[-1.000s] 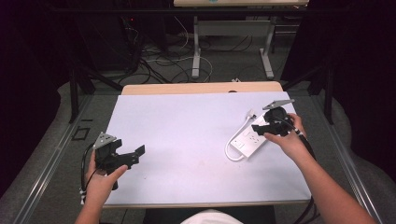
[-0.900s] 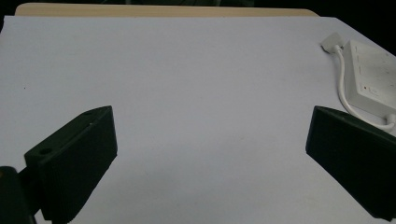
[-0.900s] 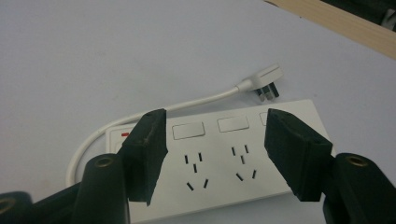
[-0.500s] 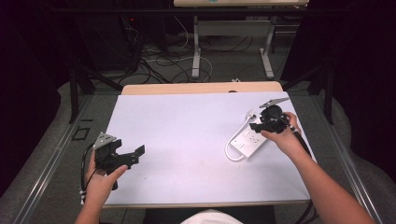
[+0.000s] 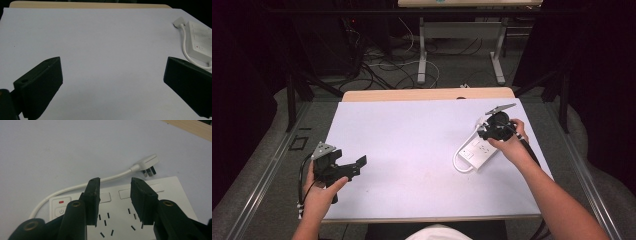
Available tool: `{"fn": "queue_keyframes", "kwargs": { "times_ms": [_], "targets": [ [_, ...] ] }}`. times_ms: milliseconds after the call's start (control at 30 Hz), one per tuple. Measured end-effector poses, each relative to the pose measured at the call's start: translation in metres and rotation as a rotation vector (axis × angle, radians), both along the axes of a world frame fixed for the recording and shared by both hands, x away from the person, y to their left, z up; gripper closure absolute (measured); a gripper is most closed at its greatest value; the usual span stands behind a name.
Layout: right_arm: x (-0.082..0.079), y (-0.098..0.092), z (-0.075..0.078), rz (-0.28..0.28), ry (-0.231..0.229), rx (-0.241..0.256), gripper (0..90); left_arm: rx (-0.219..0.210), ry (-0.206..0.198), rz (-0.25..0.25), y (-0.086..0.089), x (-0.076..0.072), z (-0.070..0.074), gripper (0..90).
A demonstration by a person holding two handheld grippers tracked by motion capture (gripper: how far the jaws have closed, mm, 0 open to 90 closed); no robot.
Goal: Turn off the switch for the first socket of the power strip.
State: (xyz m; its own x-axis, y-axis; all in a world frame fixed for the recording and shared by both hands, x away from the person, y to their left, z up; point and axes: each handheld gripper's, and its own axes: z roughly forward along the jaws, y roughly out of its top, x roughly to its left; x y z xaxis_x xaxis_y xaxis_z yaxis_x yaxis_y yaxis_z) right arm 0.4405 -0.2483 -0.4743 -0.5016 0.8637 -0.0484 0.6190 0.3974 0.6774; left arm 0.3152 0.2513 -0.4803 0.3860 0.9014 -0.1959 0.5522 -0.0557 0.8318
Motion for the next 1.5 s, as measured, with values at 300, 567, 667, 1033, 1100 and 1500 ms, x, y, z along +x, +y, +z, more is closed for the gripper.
{"fn": "queue_keyframes", "kwargs": {
  "times_ms": [300,567,667,1033,1100,1500],
  "targets": [
    [0.005,0.005,-0.005,0.000,0.031,-0.011,70.1,-0.001,0.001,0.000,0.000,0.000,0.000,2.2],
    [0.009,0.008,-0.011,0.006,0.061,-0.036,79.7,-0.003,0.003,0.001,0.001,0.000,-0.001,2.3],
    [0.011,0.010,-0.013,0.001,0.075,-0.042,82.5,-0.003,0.004,0.000,0.001,0.001,-0.001,2.4],
    [0.020,0.012,-0.022,-0.013,0.122,-0.034,89.9,-0.002,0.004,0.000,0.001,0.001,-0.001,2.5],
    [0.021,0.012,-0.024,-0.016,0.128,-0.040,90.0,-0.002,0.004,0.000,0.001,0.001,-0.001,2.5],
    [0.027,0.015,-0.031,-0.016,0.158,-0.041,90.0,-0.002,0.003,0.000,0.001,0.001,-0.002,2.5]
  ]
}}
